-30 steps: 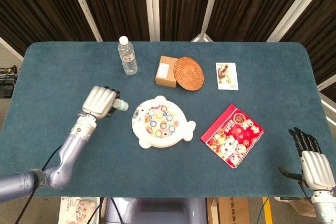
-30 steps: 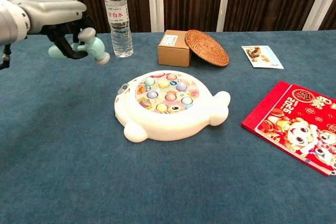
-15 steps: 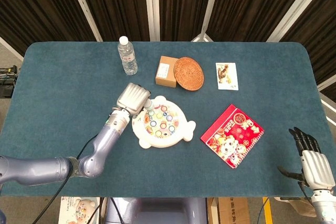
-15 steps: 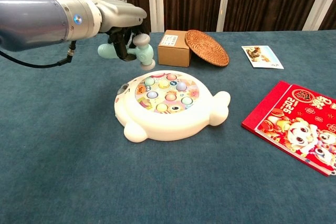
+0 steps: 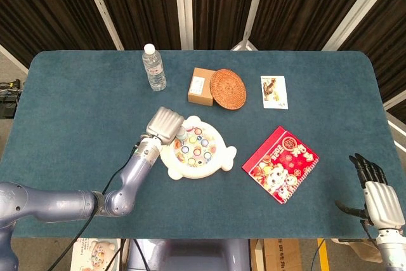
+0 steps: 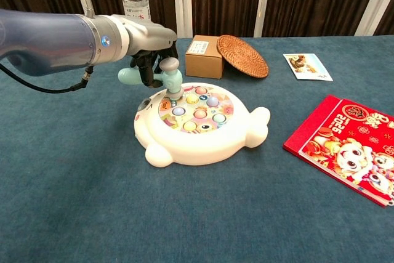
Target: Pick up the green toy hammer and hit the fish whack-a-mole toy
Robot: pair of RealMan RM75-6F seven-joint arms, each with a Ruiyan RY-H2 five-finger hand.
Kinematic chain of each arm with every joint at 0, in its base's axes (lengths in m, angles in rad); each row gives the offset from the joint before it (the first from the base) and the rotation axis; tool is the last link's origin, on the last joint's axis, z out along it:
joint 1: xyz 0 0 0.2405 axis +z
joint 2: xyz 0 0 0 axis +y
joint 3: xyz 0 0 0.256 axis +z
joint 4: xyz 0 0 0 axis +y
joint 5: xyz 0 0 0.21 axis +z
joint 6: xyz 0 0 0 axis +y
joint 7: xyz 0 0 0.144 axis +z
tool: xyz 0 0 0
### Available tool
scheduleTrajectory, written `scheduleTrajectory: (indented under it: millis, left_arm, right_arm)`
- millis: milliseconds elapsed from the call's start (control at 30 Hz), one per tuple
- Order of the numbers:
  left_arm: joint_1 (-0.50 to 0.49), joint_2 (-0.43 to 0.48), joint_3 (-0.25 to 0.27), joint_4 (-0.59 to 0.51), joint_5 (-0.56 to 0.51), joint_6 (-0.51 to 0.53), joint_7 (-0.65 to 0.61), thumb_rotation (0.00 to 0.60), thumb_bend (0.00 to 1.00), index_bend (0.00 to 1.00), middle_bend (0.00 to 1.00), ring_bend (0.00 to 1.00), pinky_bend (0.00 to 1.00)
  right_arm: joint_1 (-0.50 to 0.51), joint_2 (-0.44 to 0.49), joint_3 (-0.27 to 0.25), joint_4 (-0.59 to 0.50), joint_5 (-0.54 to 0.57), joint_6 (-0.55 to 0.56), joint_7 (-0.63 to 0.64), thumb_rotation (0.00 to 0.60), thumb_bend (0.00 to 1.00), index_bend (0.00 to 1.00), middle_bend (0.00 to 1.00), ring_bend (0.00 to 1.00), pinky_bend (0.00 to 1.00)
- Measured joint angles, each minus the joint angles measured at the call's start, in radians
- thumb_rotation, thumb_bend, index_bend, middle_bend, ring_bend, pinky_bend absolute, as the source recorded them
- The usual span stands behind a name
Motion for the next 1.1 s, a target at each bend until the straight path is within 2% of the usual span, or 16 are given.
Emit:
scheduleTrajectory:
  millis: [533,1100]
  left_arm:
    - [-0.016,-0.026,0.043,0.035,0.002,0.005,-0.033,0.6,0.7,0.67,0.55,0.43,0.57]
    - [-0.043,-0.005,0.004,-0.011,0.016,0.031,-0.079,0.6,0.7,0.67,0.55,0.43,0.57]
  right_arm:
    - [0.0,0.001,0.002,0.0,0.005,-0.002,0.002,0.6,0.16,0.0,0.0,0.0,0.0]
    - [0.0,0.002,0.001,-0.004,0.004,-0.003,0.003,0.6,0.16,0.0,0.0,0.0,0.0]
